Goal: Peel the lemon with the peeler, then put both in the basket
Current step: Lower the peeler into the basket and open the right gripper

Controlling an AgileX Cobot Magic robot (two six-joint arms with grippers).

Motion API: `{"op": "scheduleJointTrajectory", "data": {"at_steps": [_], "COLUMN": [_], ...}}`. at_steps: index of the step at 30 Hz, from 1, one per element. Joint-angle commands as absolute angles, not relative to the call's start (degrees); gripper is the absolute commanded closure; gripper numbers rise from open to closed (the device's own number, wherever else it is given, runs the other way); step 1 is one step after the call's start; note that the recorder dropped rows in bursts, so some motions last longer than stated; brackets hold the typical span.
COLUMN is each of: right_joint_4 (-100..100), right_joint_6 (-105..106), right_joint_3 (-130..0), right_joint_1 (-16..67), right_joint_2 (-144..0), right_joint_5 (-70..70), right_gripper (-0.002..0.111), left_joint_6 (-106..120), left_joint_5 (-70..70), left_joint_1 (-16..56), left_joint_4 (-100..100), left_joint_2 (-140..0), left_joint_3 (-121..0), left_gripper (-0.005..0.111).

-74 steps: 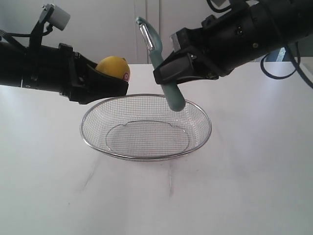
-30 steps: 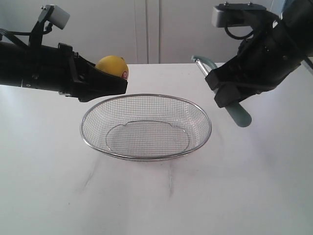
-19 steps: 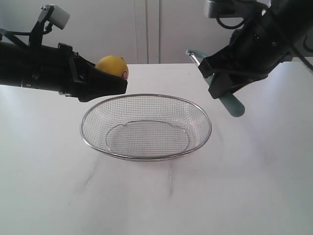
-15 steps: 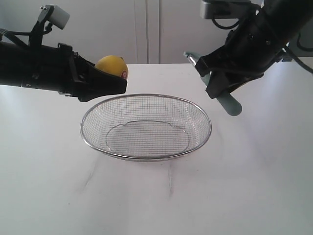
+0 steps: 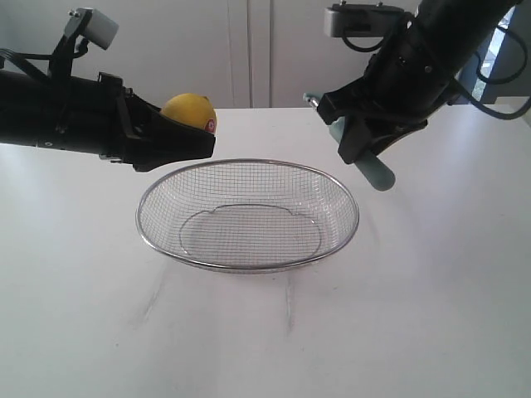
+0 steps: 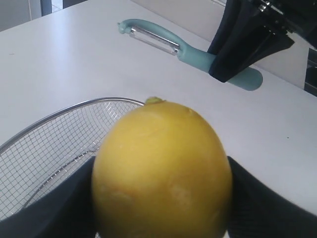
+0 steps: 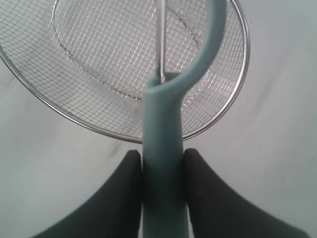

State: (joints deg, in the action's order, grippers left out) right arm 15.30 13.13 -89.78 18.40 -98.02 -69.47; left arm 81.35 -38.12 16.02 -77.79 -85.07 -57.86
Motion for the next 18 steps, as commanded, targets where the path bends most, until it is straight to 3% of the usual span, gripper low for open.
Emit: {"op": "scheduleJointTrajectory", "data": {"at_steps": [1, 18], "right_joint_4": [15.69, 14.27], "right_joint_6": [12.80, 12.80], "right_joint_3": [-90.87, -90.87], "right_joint_1": [18.29, 22.28], "right_joint_2": [-98.94, -106.02], "right_joint_5": [-69.83, -61.47], "right_gripper": [0.108, 0.108], "left_joint_6": [80.98, 80.98], "left_joint_5": [-39.04, -39.04], "left_joint_1": [16.12, 16.12], "left_joint_4": [-79.12, -79.12], "left_joint_2": [-84.65, -84.65], "left_joint_3": [-57.73, -57.73], "left_gripper": [0.107, 0.107]}}
